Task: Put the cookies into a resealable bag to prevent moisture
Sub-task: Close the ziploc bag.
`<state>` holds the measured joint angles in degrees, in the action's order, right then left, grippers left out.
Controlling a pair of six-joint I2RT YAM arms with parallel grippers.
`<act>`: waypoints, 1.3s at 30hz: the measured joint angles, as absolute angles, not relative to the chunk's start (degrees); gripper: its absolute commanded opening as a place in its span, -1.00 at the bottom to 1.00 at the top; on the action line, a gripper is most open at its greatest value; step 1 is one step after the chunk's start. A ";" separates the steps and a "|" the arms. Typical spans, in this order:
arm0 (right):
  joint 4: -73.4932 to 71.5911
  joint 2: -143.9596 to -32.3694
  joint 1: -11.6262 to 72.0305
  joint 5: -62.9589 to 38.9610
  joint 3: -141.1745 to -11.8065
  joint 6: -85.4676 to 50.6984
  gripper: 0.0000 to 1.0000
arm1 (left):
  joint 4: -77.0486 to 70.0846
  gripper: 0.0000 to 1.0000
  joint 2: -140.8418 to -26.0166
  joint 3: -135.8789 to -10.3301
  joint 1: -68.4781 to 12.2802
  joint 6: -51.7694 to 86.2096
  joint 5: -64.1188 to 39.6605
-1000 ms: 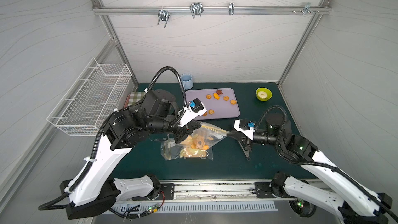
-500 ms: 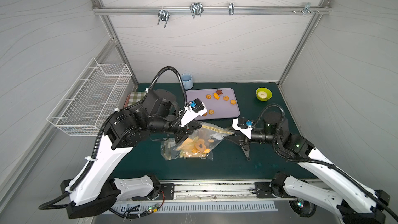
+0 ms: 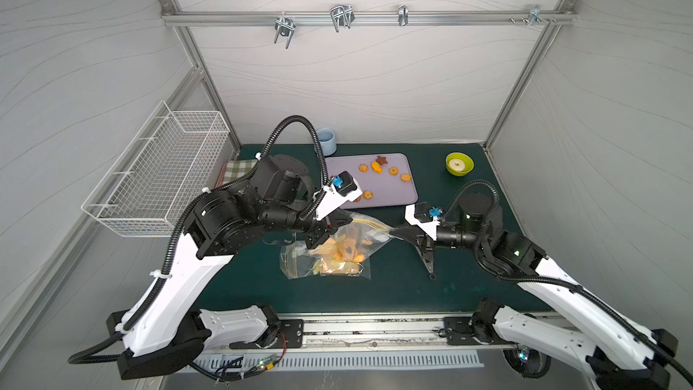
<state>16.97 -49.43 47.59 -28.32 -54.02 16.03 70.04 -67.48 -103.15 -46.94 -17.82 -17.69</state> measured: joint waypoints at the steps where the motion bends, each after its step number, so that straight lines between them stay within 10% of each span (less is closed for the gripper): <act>1: 16.84 -49.65 47.59 -28.58 -54.02 15.99 -0.31 | 70.04 -1.00 -67.51 -103.15 -46.94 -17.80 -17.78; 3: 16.40 -49.93 47.59 -28.99 -54.02 15.84 -1.00 | 70.02 -1.00 -67.55 -103.15 -46.94 -17.80 -17.85; 6: 15.94 -50.11 47.59 -29.43 -54.02 15.46 -1.00 | 70.02 -1.00 -67.59 -103.15 -46.94 -17.80 -17.98; 9: 15.84 -50.39 47.59 -29.76 -54.02 15.18 -0.25 | 70.02 -1.00 -67.59 -103.15 -46.94 -17.80 -18.04; 12: 15.03 -50.59 47.59 -30.15 -54.02 15.18 -1.00 | 70.02 -1.00 -67.59 -103.15 -46.94 -17.80 -18.20; 14: 14.81 -50.63 47.59 -30.39 -54.02 15.00 -1.00 | 70.02 -1.00 -67.59 -103.15 -46.94 -17.80 -18.24; 17: 14.66 -51.00 47.59 -30.74 -54.02 14.50 -0.24 | 70.04 -1.00 -67.59 -103.15 -46.94 -17.80 -18.26; 18: 14.48 -51.13 47.59 -30.81 -54.02 14.52 -0.36 | 70.02 -1.00 -67.59 -103.15 -46.94 -17.80 -18.28; 19: 14.20 -51.24 47.59 -30.94 -54.02 14.59 -1.00 | 70.02 -1.00 -67.61 -103.15 -46.94 -17.80 -18.28; 22: 13.67 -51.29 47.59 -31.14 -54.02 14.57 -1.00 | 70.02 -1.00 -67.61 -103.15 -46.94 -17.80 -18.44; 25: 13.39 -51.64 47.59 -31.55 -54.04 14.22 -0.08 | 70.02 -1.00 -67.61 -103.15 -46.94 -17.80 -18.48; 26: 13.28 -51.75 47.59 -31.66 -54.04 14.15 -0.14 | 70.02 -1.00 -67.61 -103.15 -46.94 -17.80 -18.50; 28: 12.51 -51.94 47.59 -31.99 -54.04 14.31 -1.00 | 70.02 -1.00 -67.64 -103.15 -46.94 -17.80 -18.63; 31: 12.16 -52.12 47.62 -32.25 -54.02 13.56 -1.00 | 70.02 -1.00 -67.68 -103.15 -46.94 -17.80 -18.76; 33: 11.90 -52.40 47.66 -32.36 -54.04 13.28 -0.15 | 70.02 -1.00 -67.70 -103.15 -46.94 -17.80 -18.85; 35: 11.46 -52.66 47.79 -32.38 -54.04 13.32 -0.07 | 70.02 -1.00 -67.77 -103.15 -46.94 -17.80 -18.90; 36: 11.09 -52.73 47.94 -32.32 -54.04 13.15 -0.32 | 70.02 -1.00 -67.79 -103.15 -46.94 -17.80 -18.90; 37: 10.79 -52.75 48.07 -32.27 -54.04 12.97 -1.00 | 70.00 -1.00 -67.83 -103.15 -46.94 -17.80 -18.90; 39: 10.41 -52.77 48.29 -32.25 -54.04 13.19 -1.00 | 70.02 -1.00 -67.92 -103.15 -46.94 -17.80 -18.92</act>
